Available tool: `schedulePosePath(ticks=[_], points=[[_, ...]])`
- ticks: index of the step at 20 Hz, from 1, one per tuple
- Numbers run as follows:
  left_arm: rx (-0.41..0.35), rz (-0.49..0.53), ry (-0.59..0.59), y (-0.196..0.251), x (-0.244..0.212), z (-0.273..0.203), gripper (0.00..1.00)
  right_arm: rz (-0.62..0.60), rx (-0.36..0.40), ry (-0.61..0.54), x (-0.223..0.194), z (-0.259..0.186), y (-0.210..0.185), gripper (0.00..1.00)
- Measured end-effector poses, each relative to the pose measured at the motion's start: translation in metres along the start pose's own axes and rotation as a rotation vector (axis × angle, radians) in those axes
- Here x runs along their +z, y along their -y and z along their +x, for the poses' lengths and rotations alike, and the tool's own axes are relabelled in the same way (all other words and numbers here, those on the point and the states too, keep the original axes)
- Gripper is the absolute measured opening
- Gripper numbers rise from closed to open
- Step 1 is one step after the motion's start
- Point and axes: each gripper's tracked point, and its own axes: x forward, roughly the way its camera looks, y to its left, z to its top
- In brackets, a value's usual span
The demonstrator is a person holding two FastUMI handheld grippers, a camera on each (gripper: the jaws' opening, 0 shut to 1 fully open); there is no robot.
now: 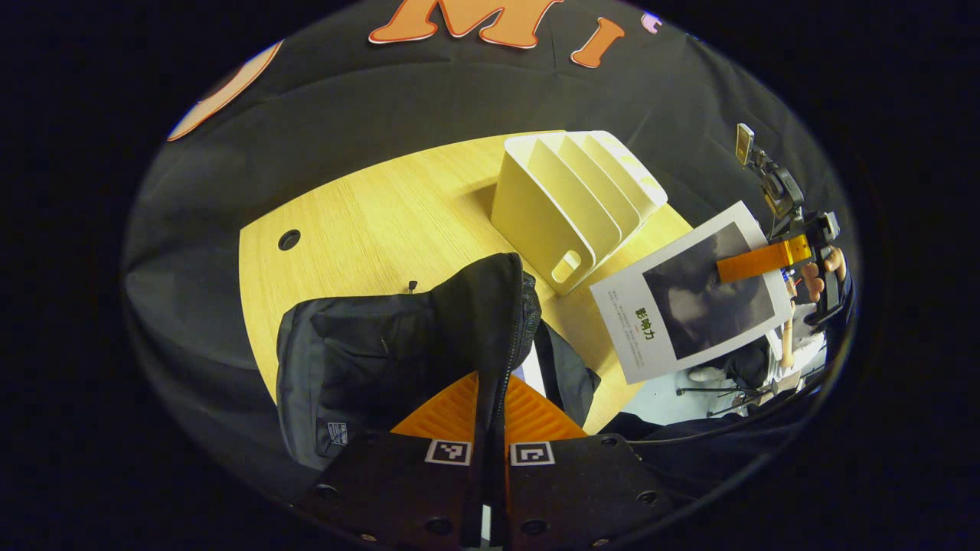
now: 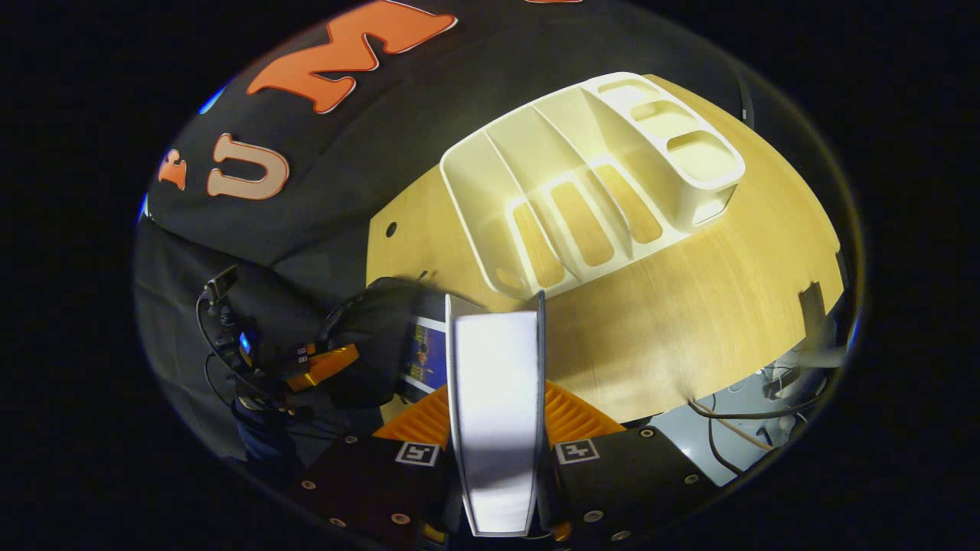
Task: Open the schoolbag, grab two books from the bookshelf and put them into the schoolbag.
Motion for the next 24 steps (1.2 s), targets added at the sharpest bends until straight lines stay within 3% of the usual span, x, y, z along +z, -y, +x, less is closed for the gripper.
schedulePosePath(ticks=[11, 24], points=[[0.016, -0.021, 0.053, 0.001, 0.015, -0.020, 0.05, 0.068, 0.282, -0.002, -0.040, 0.082, -0.062, 0.40], [0.004, -0.034, 0.114, 0.009, 0.024, -0.036, 0.05, 0.138, 0.388, 0.065, -0.040, 0.174, -0.127, 0.40]])
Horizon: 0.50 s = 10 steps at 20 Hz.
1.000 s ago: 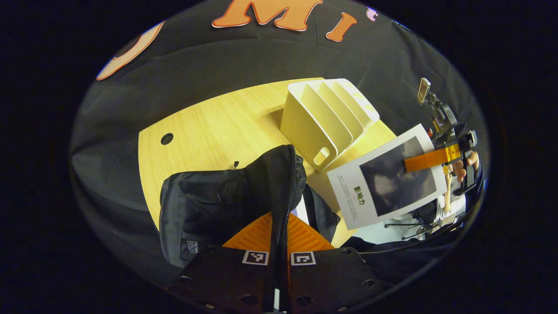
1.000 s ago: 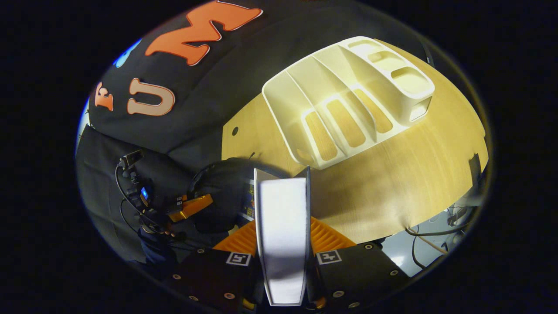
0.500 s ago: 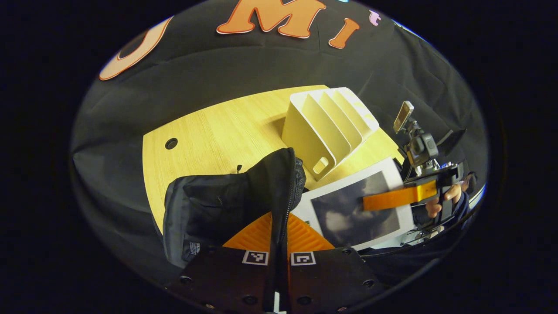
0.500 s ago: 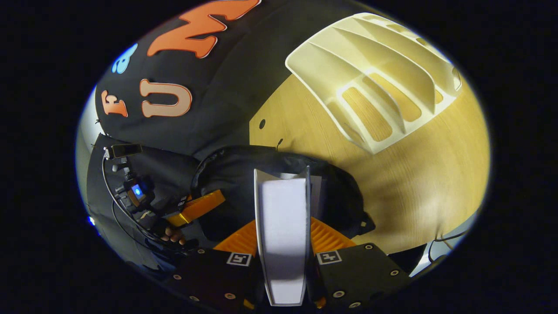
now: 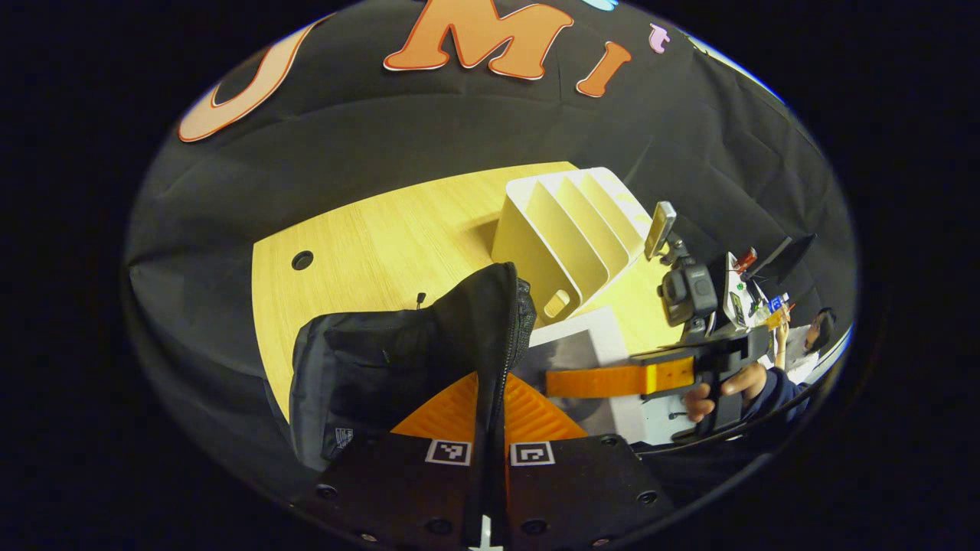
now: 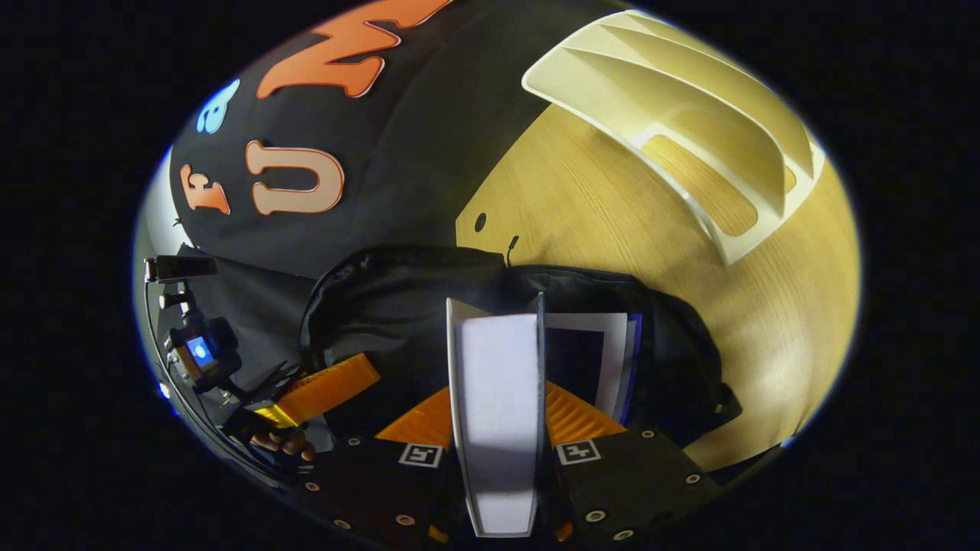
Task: Open the schoolbag, grab two books from the bookshelf and put them into the schoolbag.
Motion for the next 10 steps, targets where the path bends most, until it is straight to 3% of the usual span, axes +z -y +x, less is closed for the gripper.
schedulePosePath(ticks=[6, 10], points=[[-0.028, -0.009, 0.019, 0.010, 0.005, 0.003, 0.05, 0.119, 0.063, 0.084, -0.008, 0.036, -0.009, 0.39], [-0.041, -0.022, 0.030, 0.011, 0.003, 0.002, 0.05, 0.112, 0.078, 0.094, -0.007, 0.047, -0.010, 0.40]])
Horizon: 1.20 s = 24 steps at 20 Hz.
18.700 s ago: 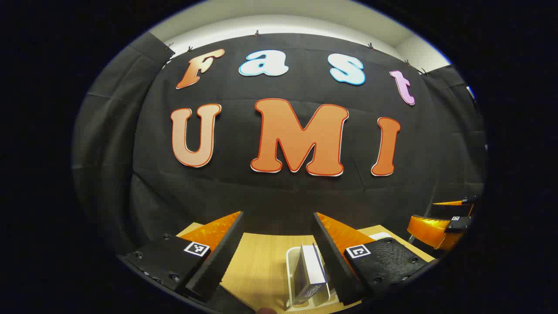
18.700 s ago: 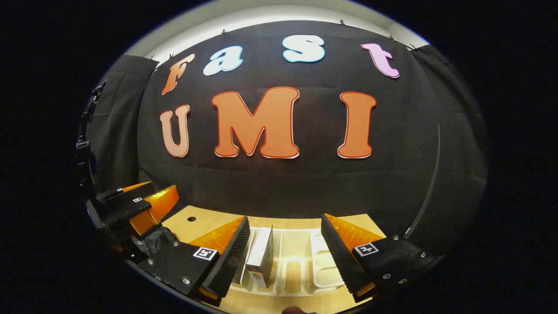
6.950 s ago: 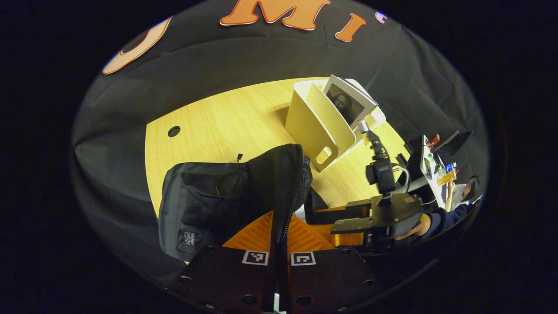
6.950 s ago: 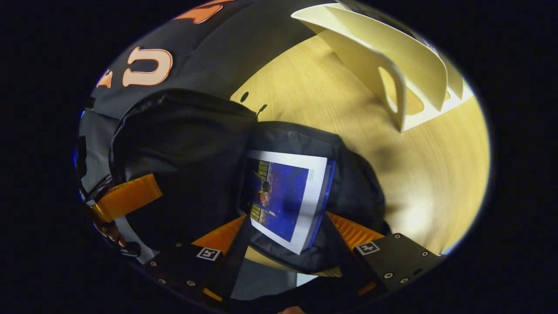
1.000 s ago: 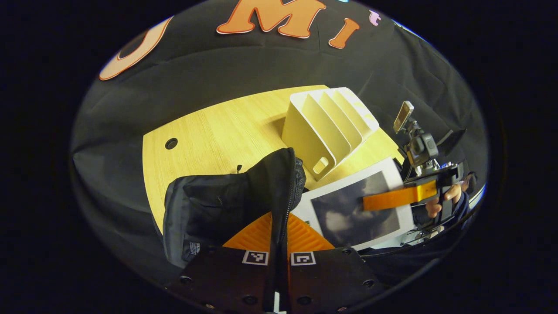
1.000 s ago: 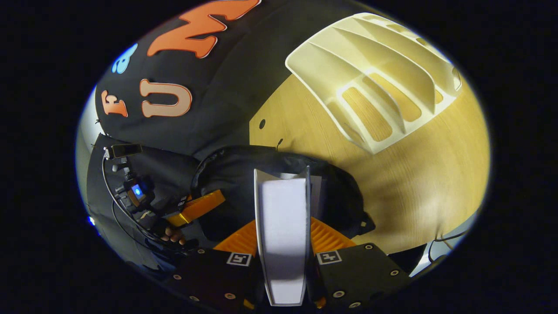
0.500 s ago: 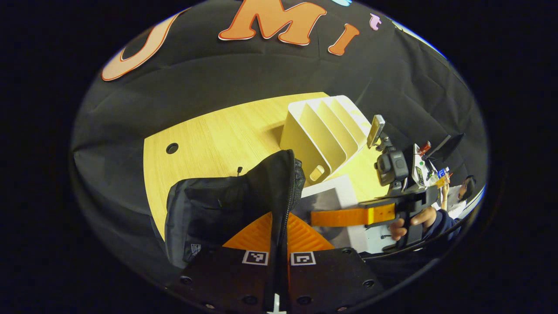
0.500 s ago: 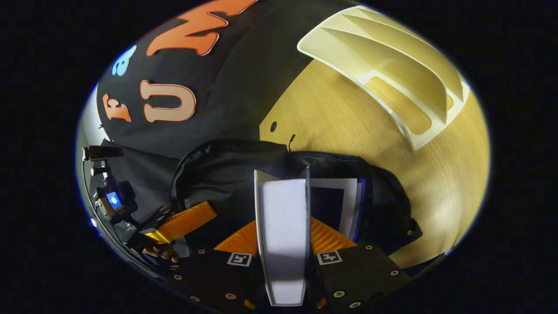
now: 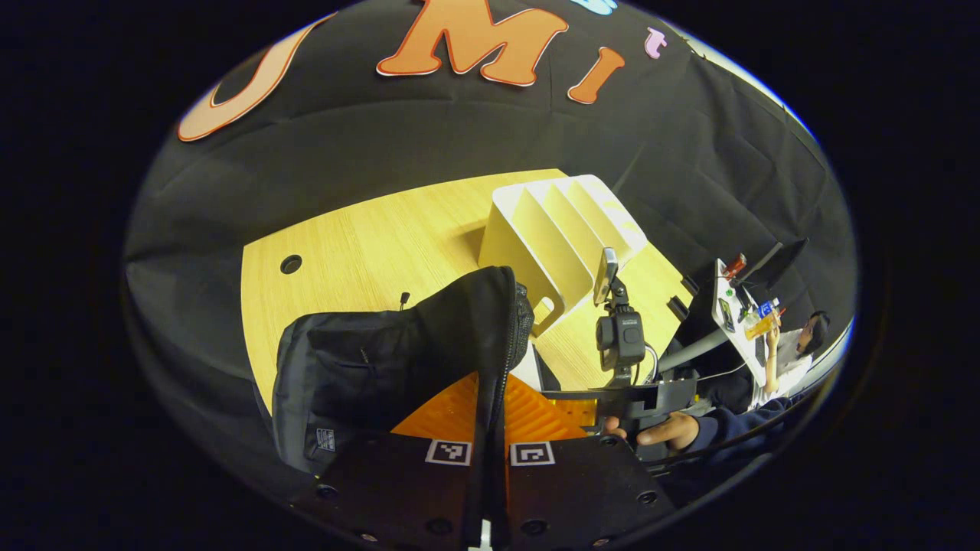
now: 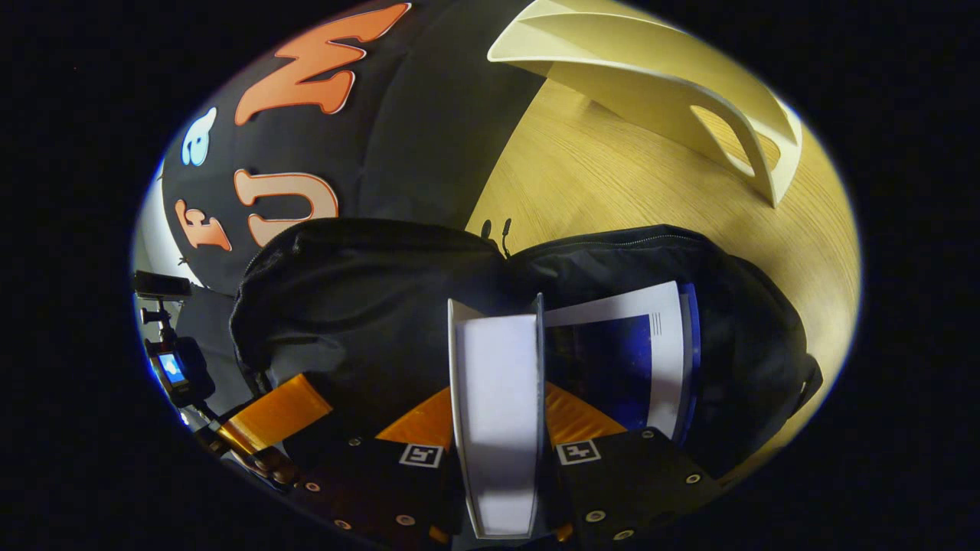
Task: Open the schoolbag, grab two books from the bookshelf and put them into the schoolbag.
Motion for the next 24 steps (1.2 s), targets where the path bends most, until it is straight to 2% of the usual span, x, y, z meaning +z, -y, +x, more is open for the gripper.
schedulePosePath(ticks=[3, 5, 6, 7, 8, 9, 10, 11, 12, 14, 20, 22, 24], points=[[-0.004, -0.017, 0.008, 0.000, -0.001, -0.001, 0.05, -0.001, -0.030, 0.023, 0.008, 0.006, 0.009, 0.40], [-0.001, -0.029, 0.014, -0.003, 0.000, 0.000, 0.05, -0.033, -0.064, -0.004, 0.007, 0.006, 0.008, 0.40], [-0.004, -0.034, 0.017, -0.002, 0.000, 0.000, 0.05, -0.064, -0.097, -0.024, 0.006, 0.005, 0.009, 0.43], [0.001, -0.040, 0.020, -0.003, 0.000, 0.000, 0.05, -0.103, -0.130, -0.034, 0.005, 0.003, 0.011, 0.30], [0.006, -0.044, 0.023, -0.004, -0.001, 0.002, 0.05, -0.151, -0.169, -0.059, 0.004, -0.002, 0.017, 0.34], [0.020, -0.041, 0.022, -0.007, 0.000, 0.003, 0.05, -0.196, -0.190, -0.084, 0.001, -0.007, 0.020, 0.56], [0.032, -0.043, 0.025, -0.008, -0.001, 0.005, 0.05, -0.242, -0.221, -0.103, 0.001, -0.014, 0.024, 0.58], [0.043, -0.043, 0.023, -0.009, -0.003, 0.007, 0.05, -0.291, -0.262, -0.117, 0.003, -0.021, 0.031, 0.82], [0.049, -0.050, 0.024, -0.009, -0.005, 0.010, 0.05, -0.339, -0.308, -0.126, 0.006, -0.029, 0.041, 0.97], [0.065, -0.066, 0.023, -0.008, -0.008, 0.012, 0.05, -0.427, -0.382, -0.132, 0.020, -0.049, 0.055, 0.98], [0.113, -0.076, 0.022, 0.004, -0.013, 0.022, 0.06, -0.520, -0.411, -0.094, 0.062, -0.114, 0.048, 0.98], [0.096, -0.092, 0.033, 0.017, -0.012, 0.026, 0.11, -0.514, -0.380, -0.072, 0.077, -0.137, 0.033, 0.98], [0.086, -0.116, 0.021, 0.028, -0.017, 0.035, 0.34, -0.554, -0.379, -0.020, 0.102, -0.160, 0.026, 0.98]])
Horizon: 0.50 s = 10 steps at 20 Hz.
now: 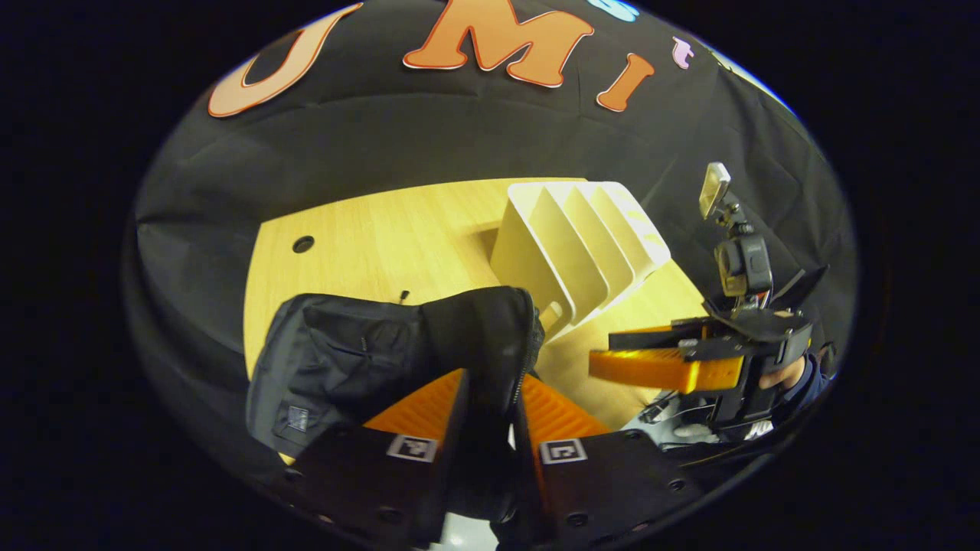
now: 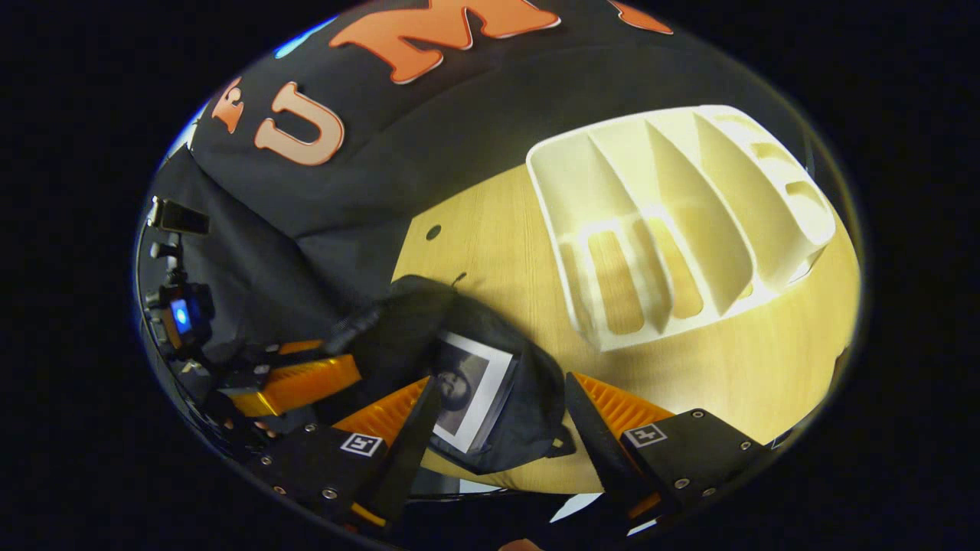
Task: Open the schoolbag, grab two books from the bookshelf and put them into the schoolbag.
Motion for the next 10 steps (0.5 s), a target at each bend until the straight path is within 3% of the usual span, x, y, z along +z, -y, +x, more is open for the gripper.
schedulePosePath(ticks=[1, 3, 8, 9, 10], points=[[0.003, -0.009, -0.003, 0.005, 0.000, 0.003, 0.51, -0.023, -0.025, 0.027, 0.011, -0.009, 0.011, 0.98], [0.017, -0.016, -0.006, 0.012, -0.001, 0.008, 0.48, -0.064, -0.068, 0.074, 0.031, -0.026, 0.031, 0.98], [0.017, -0.025, 0.024, 0.046, 0.013, 0.012, 0.78, -0.125, -0.122, 0.169, 0.066, -0.063, 0.057, 0.98], [0.020, -0.024, 0.035, 0.053, 0.018, 0.013, 0.89, -0.147, -0.134, 0.180, 0.071, -0.070, 0.063, 0.98], [0.027, -0.018, 0.045, 0.059, 0.022, 0.015, 0.92, -0.167, -0.139, 0.190, 0.076, -0.074, 0.064, 0.98]])
